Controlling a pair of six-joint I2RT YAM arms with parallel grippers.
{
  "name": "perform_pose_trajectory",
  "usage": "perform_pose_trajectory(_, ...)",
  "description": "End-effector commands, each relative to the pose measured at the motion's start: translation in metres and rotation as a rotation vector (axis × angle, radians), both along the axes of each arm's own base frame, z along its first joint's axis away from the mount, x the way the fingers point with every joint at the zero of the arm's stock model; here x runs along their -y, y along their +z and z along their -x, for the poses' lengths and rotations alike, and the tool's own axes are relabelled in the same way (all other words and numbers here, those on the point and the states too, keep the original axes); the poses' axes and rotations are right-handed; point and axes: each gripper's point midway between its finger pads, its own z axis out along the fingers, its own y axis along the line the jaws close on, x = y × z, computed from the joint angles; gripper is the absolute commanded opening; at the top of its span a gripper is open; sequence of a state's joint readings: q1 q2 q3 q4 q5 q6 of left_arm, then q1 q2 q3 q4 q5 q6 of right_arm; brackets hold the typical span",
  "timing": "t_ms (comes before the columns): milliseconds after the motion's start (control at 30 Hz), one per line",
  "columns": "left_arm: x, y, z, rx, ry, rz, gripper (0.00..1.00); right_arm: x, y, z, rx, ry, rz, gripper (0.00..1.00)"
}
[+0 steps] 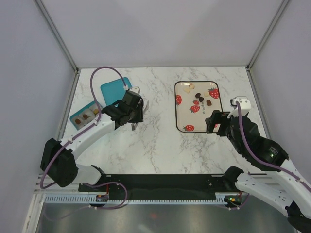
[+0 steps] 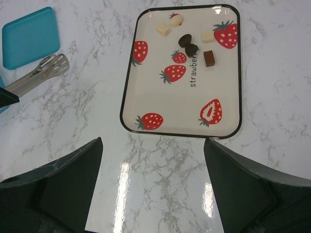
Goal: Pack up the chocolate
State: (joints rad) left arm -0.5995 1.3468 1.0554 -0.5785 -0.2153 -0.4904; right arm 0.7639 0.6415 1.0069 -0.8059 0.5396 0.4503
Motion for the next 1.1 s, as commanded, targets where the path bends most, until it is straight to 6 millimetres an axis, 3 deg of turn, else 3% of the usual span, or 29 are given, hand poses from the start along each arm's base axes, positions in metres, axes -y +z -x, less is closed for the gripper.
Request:
perform_pose_trajectory(0, 0.033, 0.016, -0.025, 0.106, 0.007, 0.093, 0.45, 0.003, 0.022, -0.003, 0.031, -0.044, -0.043, 0.93)
perform_pose_trajectory(133, 0.050, -0.007, -0.029, 0.065, -0.009, 0.080, 0.45, 0.003, 0.027, -0.009, 0.025, -0.066, -0.020, 0.93)
perform_pose_trajectory(300, 0.065, -0.050, -0.031, -0.006, -0.004, 0.034, 0.46, -0.010, 0.032, -0.014, 0.004, -0.039, -0.030, 0.92)
perform_pose_trajectory(400, 0.073, -0.069, -0.029, -0.038, -0.006, 0.007, 0.50, -0.012, 0.028, -0.014, -0.007, -0.039, -0.038, 0.92)
perform_pose_trajectory(833, 0.092, -0.111, -0.019, -0.141, 0.046, 0.015, 0.65, -0.011, 0.018, -0.010, -0.029, -0.048, -0.053, 0.92)
perform_pose_trajectory(1067, 0.096, -0.113, -0.017, -0.159, 0.045, 0.026, 0.67, -0.012, 0.011, -0.010, -0.047, -0.048, -0.050, 0.92)
